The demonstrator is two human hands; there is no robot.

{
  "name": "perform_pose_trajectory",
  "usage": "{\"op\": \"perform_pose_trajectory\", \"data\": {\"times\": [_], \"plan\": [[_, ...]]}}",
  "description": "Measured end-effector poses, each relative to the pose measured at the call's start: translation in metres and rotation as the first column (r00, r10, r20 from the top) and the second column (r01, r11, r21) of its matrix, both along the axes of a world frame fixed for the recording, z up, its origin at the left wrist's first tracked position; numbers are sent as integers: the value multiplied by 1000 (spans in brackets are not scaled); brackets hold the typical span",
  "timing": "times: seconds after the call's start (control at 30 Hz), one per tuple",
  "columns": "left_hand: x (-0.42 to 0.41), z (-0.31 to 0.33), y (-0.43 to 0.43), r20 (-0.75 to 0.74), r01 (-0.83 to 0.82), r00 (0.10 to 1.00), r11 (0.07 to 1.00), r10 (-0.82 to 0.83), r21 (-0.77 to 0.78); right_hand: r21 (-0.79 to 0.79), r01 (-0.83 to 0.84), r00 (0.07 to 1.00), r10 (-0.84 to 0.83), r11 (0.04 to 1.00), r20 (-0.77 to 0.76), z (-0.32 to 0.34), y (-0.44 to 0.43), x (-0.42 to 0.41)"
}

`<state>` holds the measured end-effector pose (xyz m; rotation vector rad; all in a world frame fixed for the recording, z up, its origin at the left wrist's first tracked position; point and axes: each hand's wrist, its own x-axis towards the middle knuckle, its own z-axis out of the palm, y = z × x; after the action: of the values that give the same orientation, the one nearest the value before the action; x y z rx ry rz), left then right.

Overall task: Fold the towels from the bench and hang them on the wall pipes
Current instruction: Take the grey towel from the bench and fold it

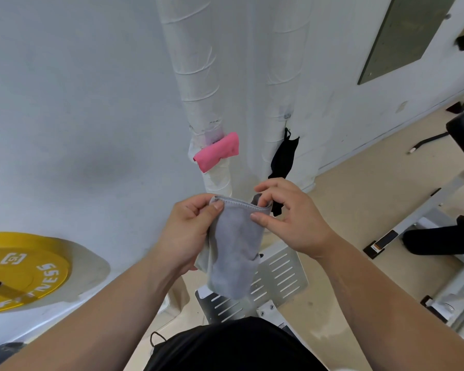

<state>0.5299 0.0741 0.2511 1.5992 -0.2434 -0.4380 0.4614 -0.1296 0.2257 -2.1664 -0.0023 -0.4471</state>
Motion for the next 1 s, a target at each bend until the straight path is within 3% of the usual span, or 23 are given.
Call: {"op": "perform_pose_trajectory", "data": {"times": [0.2, 0.33, 0.53, 0.63, 0.73, 0.83, 0.93, 1.0], "plan": [[16, 2, 1, 80, -19, 996, 996, 26, -85, -80, -145, 983, 134, 986, -128, -6, -13, 5], [34, 12, 3, 195, -23, 980, 1000, 25, -12, -61, -141, 984, 133, 988, -117, 6, -26, 6], [47, 21, -4, 212, 77, 975, 996, -65, -49, 223, -81, 993, 96, 972, -60, 39, -31, 13], [54, 22, -3, 226, 187, 956, 982, -187, 19, 364, -66, 993, 98, 929, -69, 42, -30, 12], [65, 36, -1, 143, 416, 893, 903, -428, 102, 467, -75, 992, 113, 881, -53, 46, -28, 8], [77, 56, -12, 60, 608, 766, 751, -640, 256, 462, -103, 988, 143, 881, -51, 49, -24, 6], [80, 68, -36, 51, 668, 678, 644, -733, 373, 501, -86, 990, 132, 861, -58, 52, -21, 6], [77, 70, -50, 89, 661, 658, 630, -748, 408, 552, -72, 991, 123, 831, -55, 49, -24, 5]]}}
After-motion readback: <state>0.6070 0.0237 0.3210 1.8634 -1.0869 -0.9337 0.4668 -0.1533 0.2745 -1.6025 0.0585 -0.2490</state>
